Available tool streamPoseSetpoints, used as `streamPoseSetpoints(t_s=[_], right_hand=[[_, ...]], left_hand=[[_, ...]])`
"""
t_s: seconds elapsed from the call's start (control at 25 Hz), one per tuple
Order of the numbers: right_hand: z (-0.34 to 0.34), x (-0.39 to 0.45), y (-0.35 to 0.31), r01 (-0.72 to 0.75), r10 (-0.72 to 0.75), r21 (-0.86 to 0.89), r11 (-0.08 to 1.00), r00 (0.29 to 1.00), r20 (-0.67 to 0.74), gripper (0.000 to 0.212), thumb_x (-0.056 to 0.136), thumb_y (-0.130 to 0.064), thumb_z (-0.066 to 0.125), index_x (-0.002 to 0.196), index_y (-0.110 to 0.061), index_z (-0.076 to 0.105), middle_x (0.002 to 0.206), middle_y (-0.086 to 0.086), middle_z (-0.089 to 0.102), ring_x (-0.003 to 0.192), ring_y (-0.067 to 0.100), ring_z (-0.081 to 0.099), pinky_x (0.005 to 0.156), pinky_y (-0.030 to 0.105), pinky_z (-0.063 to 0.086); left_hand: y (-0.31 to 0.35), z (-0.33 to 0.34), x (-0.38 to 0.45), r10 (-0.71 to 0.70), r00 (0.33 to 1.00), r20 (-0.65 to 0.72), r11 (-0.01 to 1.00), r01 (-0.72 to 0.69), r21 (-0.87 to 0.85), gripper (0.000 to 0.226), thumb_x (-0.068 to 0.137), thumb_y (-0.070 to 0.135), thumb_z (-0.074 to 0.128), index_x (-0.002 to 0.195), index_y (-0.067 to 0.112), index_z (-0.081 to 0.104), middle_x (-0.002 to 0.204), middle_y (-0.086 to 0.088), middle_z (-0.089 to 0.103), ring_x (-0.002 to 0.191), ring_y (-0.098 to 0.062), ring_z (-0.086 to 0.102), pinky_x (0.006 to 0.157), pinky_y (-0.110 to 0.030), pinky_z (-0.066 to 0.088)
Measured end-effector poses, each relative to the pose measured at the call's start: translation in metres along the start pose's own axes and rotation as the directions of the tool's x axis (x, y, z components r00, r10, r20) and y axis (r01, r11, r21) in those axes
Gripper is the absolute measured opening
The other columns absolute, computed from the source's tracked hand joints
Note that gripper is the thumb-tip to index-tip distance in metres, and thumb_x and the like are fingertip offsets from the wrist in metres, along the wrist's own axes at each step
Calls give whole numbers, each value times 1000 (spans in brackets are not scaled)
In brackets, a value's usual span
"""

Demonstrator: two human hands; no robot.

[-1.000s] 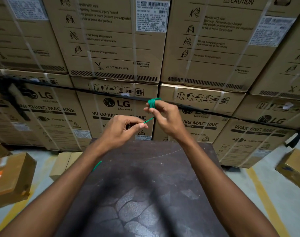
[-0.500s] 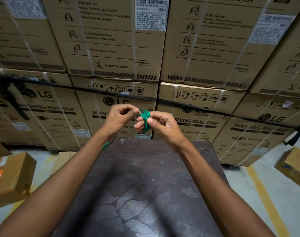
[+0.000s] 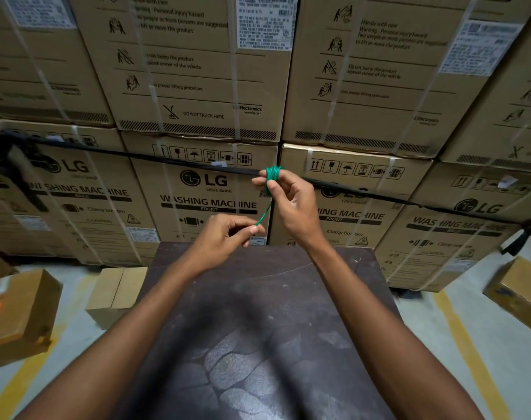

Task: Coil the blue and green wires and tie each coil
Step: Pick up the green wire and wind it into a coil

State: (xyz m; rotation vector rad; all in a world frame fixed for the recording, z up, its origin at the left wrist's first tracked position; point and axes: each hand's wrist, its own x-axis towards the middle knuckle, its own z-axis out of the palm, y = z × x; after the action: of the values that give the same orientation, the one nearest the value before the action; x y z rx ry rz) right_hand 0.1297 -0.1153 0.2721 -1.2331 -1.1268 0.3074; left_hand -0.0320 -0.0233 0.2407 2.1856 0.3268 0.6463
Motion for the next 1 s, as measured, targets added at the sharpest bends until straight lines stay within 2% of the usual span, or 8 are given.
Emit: streamPoseSetpoints(t_s=[0.2, 0.32, 0.44, 0.52, 0.64, 0.76, 0.88, 1.0], right_hand=[[-12, -15, 20, 16, 109, -505, 863, 970, 217, 15, 103, -14, 55, 108, -12, 69, 101, -5, 76, 93, 5, 71, 81, 34, 60], [-11, -27, 12, 38, 205, -535, 844, 899, 387, 18, 106, -19, 51, 99, -15, 67, 91, -9, 74, 79, 1, 66, 66, 23, 48], [-10, -30, 1, -91, 253, -343, 935, 848, 465, 26, 107, -19, 50, 102, -4, 70, 91, 5, 77, 84, 11, 72, 81, 27, 57], [-12, -31, -6, -216, 268, -160, 963, 817, 510, 22, 105, -13, 56, 101, 5, 67, 88, 18, 73, 80, 21, 71, 79, 34, 59], [-15, -32, -9, -304, 238, 39, 952, 813, 532, 17, 105, -6, 53, 100, 5, 65, 80, 15, 66, 73, 22, 63, 74, 32, 54], [-12, -34, -11, -382, 212, 257, 888, 834, 509, 21, 106, -6, 46, 97, 2, 64, 73, 8, 60, 66, 18, 56, 68, 27, 50], [-7, -36, -14, -439, 232, 428, 790, 860, 454, 25, 105, -10, 43, 92, -3, 63, 68, 4, 56, 61, 14, 51, 62, 25, 44], [-3, -38, -13, -459, 251, 514, 724, 870, 424, 25, 106, -11, 43, 94, -4, 64, 69, 3, 56, 61, 13, 49, 61, 25, 42]], left_hand=[[3, -39, 1, 167, 981, 95, 903, -191, 384, 20, 96, 22, 67, 114, 20, 77, 79, 23, 63, 70, 0, 59, 66, -9, 40], [3, -54, 11, 288, 949, 130, 811, -314, 494, 22, 94, 23, 67, 113, 16, 76, 88, 7, 68, 77, -6, 54, 70, -18, 42], [4, -61, 16, 343, 931, 126, 756, -353, 551, 24, 94, 31, 64, 111, 20, 77, 95, 4, 69, 85, -13, 53, 71, -36, 47], [4, -59, 16, 369, 924, 99, 735, -355, 578, 26, 97, 38, 61, 112, 26, 77, 100, 7, 70, 91, -16, 53, 73, -42, 44], [5, -51, 16, 417, 909, 21, 755, -359, 548, 21, 95, 29, 69, 113, 25, 78, 104, 6, 70, 93, -20, 53, 76, -43, 44], [10, -37, 18, 379, 922, -82, 880, -331, 341, 24, 94, 13, 71, 116, 17, 78, 95, 0, 68, 85, -16, 56, 74, -26, 45], [19, -23, 18, 153, 974, -165, 978, -173, -117, 24, 95, 7, 66, 118, 11, 75, 85, 3, 69, 74, -12, 65, 64, -24, 55], [20, -23, 17, 151, 974, -172, 976, -174, -130, 24, 97, 11, 65, 118, 13, 75, 90, 4, 72, 83, -15, 70, 70, -31, 60]])
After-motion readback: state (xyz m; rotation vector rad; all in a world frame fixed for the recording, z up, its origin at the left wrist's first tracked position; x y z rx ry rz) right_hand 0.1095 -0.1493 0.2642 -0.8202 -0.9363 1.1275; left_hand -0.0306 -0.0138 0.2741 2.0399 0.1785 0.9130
